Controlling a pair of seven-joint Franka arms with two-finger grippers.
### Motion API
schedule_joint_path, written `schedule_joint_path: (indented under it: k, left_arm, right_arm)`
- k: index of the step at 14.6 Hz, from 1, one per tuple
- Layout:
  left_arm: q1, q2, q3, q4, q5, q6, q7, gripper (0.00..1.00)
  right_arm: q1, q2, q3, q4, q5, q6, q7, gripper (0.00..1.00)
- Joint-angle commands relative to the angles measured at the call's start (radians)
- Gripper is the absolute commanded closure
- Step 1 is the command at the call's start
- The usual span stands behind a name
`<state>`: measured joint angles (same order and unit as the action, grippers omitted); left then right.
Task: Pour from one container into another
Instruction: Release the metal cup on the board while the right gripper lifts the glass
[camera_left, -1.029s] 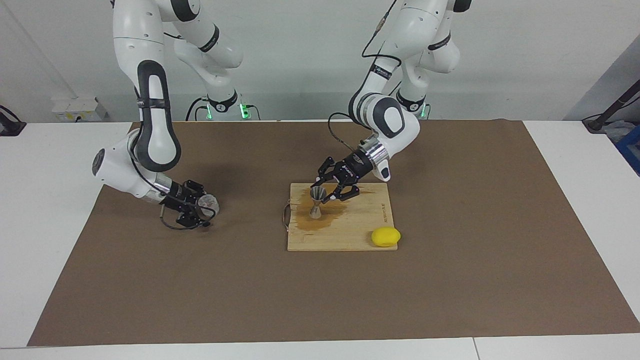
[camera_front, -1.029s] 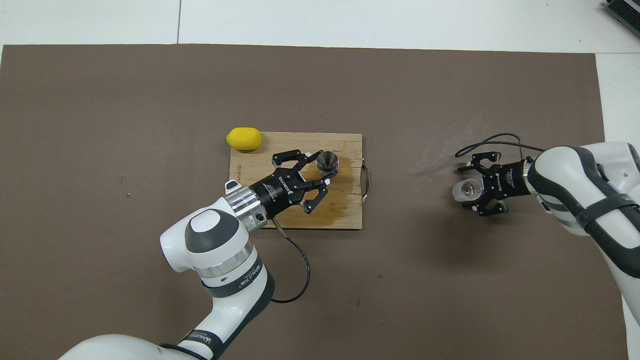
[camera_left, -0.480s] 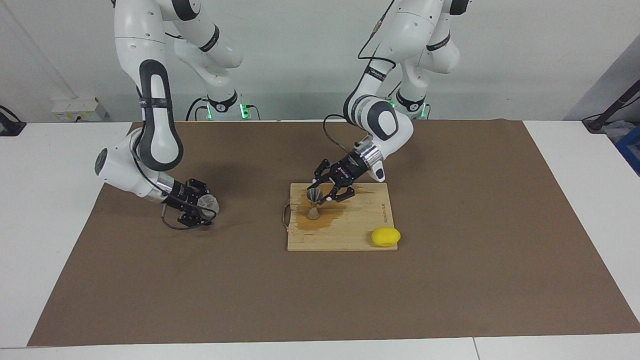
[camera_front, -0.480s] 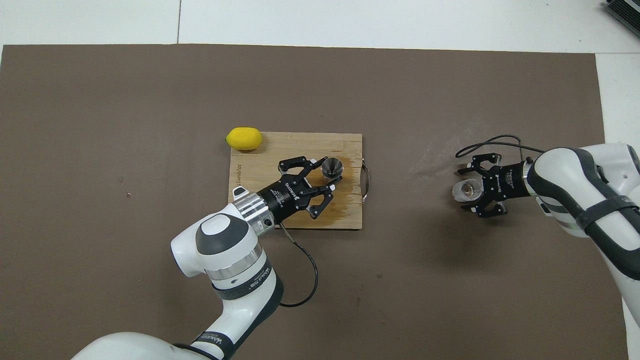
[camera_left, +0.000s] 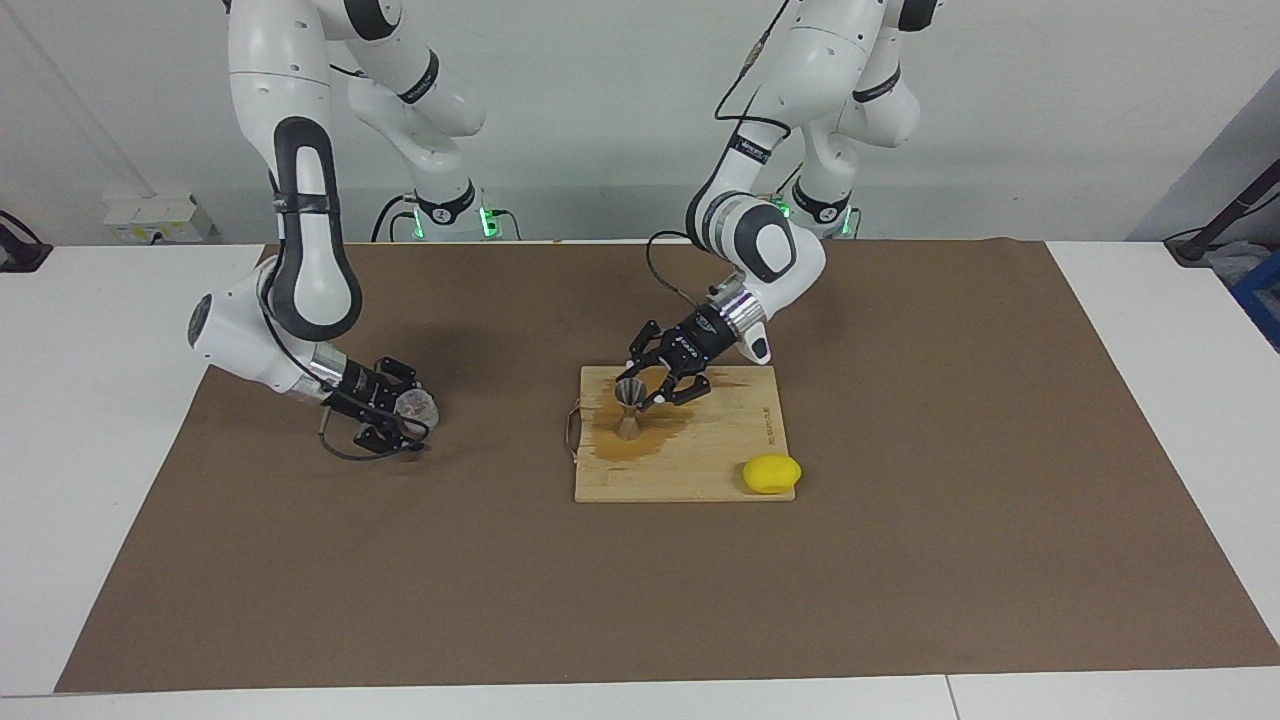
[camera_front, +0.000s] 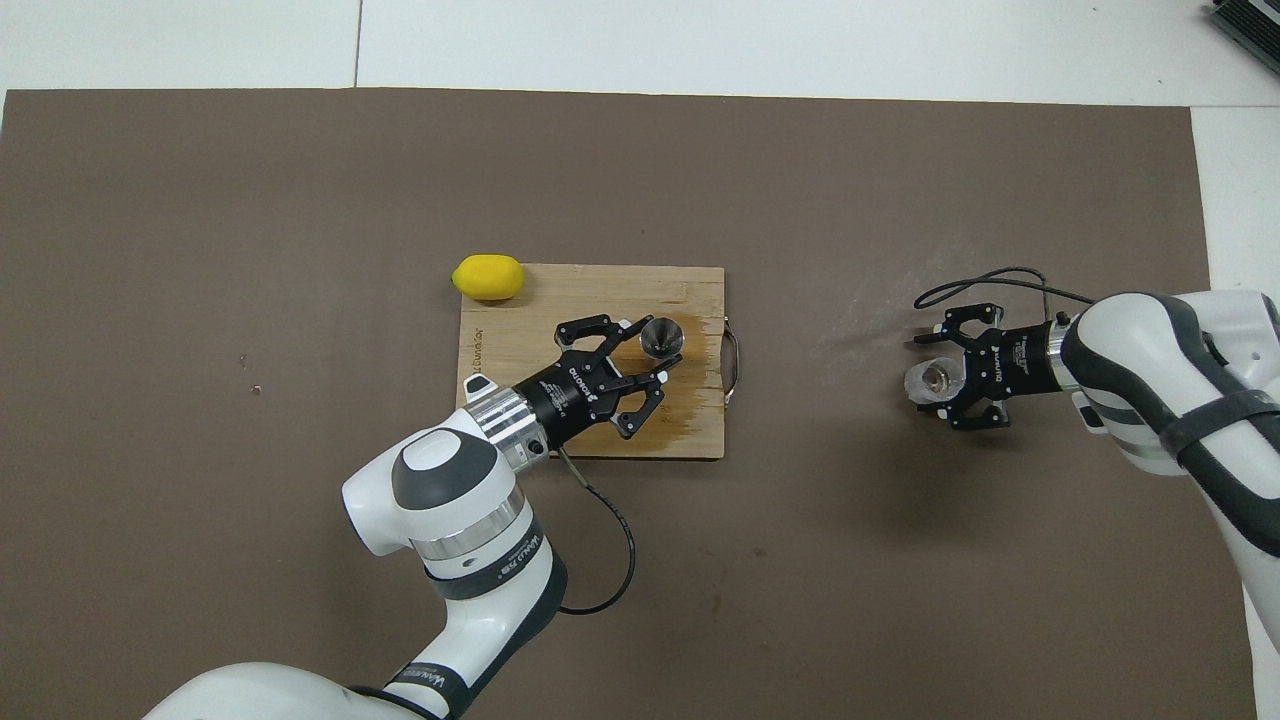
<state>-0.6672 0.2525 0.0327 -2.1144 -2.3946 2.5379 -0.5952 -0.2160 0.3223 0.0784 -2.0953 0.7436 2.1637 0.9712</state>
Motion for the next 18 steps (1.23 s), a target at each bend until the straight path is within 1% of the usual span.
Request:
schedule_joint_path:
  k: [1, 2, 4, 5, 6, 7, 9, 11, 13, 15, 18]
  left_arm:
    - [-0.018, 0.001, 0.015, -0.003, -0.029, 0.015, 0.026, 0.62]
    - [-0.018, 0.001, 0.015, -0.003, -0.029, 0.015, 0.026, 0.01]
    - [-0.018, 0.001, 0.015, -0.001, -0.029, 0.018, 0.026, 0.0]
    - [-0.018, 0.001, 0.015, 0.001, -0.028, 0.024, 0.026, 0.0]
    - [-0.02, 0.001, 0.015, 0.005, -0.028, 0.031, 0.026, 0.0]
    - [-0.02, -0.001, 0.015, 0.011, -0.028, 0.042, 0.026, 0.0]
    - [-0.022, -0.015, 0.013, 0.02, -0.023, 0.077, 0.018, 0.0]
    - [-0.022, -0.024, -0.005, 0.028, -0.023, 0.1, 0.012, 0.0]
    - [-0.022, -0.032, -0.051, 0.051, -0.023, 0.16, 0.009, 0.0]
    - [-0.02, -0.053, -0.088, 0.086, -0.023, 0.249, -0.015, 0.0]
    - [-0.011, -0.107, -0.09, 0.108, -0.012, 0.298, -0.057, 0.0]
  right_arm:
    - [-0.003, -0.028, 0.006, -0.028, 0.025, 0.004, 0.003, 0.11]
    - [-0.003, -0.029, 0.006, -0.031, 0.025, 0.005, 0.001, 0.12]
    - [-0.003, -0.029, 0.006, -0.031, 0.025, 0.008, 0.0, 0.14]
    - [-0.005, -0.029, 0.006, -0.031, 0.025, 0.007, -0.006, 0.18]
    - [-0.005, -0.029, 0.006, -0.031, 0.025, 0.007, -0.006, 0.26]
    - [-0.005, -0.034, 0.006, -0.031, 0.025, 0.007, -0.005, 0.31]
    - [-0.002, -0.04, 0.006, -0.028, 0.025, 0.008, -0.005, 0.48]
    - [0.015, -0.057, 0.006, -0.026, 0.023, 0.012, 0.004, 0.59]
    - [0.056, -0.08, 0.003, -0.023, 0.023, 0.016, 0.027, 0.6]
    - [0.087, -0.109, 0.003, -0.017, 0.013, 0.018, 0.104, 0.61]
    - [0.139, -0.14, 0.001, 0.01, -0.012, 0.015, 0.231, 0.61]
